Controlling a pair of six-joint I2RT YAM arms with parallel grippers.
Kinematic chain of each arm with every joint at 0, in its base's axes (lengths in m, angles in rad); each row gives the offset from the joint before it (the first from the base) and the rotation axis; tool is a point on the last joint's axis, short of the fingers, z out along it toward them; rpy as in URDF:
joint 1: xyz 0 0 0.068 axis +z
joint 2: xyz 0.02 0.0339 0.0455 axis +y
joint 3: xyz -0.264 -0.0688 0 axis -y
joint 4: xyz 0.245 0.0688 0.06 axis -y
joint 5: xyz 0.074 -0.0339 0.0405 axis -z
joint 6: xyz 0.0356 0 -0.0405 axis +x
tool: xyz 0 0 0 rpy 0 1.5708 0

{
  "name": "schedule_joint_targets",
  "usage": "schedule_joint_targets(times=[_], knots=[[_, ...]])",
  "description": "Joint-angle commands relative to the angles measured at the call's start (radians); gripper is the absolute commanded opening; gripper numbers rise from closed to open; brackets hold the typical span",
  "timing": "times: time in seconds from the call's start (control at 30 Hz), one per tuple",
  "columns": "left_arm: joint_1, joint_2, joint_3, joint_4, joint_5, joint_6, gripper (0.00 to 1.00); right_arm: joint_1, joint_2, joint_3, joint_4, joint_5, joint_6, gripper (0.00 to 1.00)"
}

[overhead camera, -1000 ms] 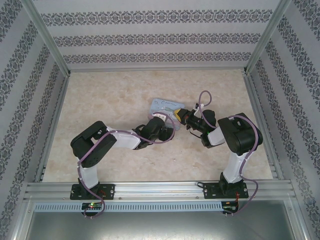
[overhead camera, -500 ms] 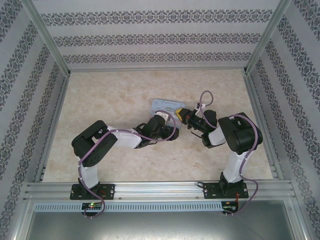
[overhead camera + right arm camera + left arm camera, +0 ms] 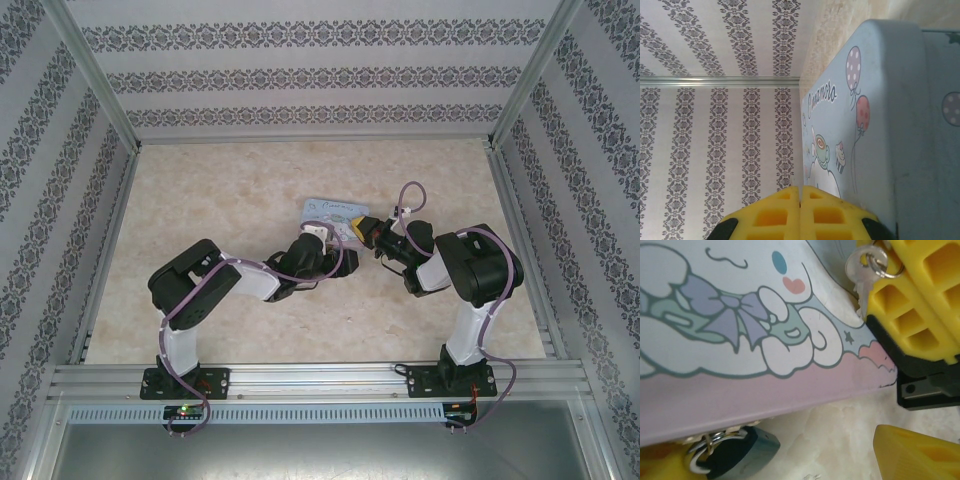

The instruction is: Unlock the padlock with the key

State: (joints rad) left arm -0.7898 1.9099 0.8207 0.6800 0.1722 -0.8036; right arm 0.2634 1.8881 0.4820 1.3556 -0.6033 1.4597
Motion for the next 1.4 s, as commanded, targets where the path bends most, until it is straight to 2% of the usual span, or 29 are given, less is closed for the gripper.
schedule_joint_targets(times=[0.0,0.27,0.57,0.67,0.9,1.03,1.27,1.37], knots=[[0.000,0.013,-0.019,0.189,0.036,-0.099,0.79,-0.004,0.051,-0.023,-0.101,-0.017,-0.026,0.00],[0.000,0.006,-0.063,0.246,-0.016,-0.157,0.76,-0.006,0.053,-0.023,-0.098,-0.019,-0.025,0.00],[0.000,-0.004,-0.107,0.233,-0.077,-0.176,0.67,-0.007,0.055,-0.023,-0.096,-0.021,-0.025,0.00],[0.001,0.002,-0.115,0.237,-0.086,-0.183,0.62,-0.007,0.054,-0.025,-0.096,-0.021,-0.025,0.00],[0.001,0.009,-0.114,0.232,-0.092,-0.184,0.40,-0.010,0.059,-0.026,-0.093,-0.019,-0.027,0.00],[0.001,0.018,-0.114,0.231,-0.094,-0.187,0.32,-0.010,0.062,-0.027,-0.093,-0.020,-0.026,0.00],[0.004,0.034,-0.105,0.224,-0.100,-0.192,0.29,-0.013,0.065,-0.029,-0.090,-0.019,-0.025,0.00],[0.004,0.039,-0.100,0.219,-0.107,-0.199,0.32,-0.012,0.066,-0.029,-0.089,-0.021,-0.026,0.00]])
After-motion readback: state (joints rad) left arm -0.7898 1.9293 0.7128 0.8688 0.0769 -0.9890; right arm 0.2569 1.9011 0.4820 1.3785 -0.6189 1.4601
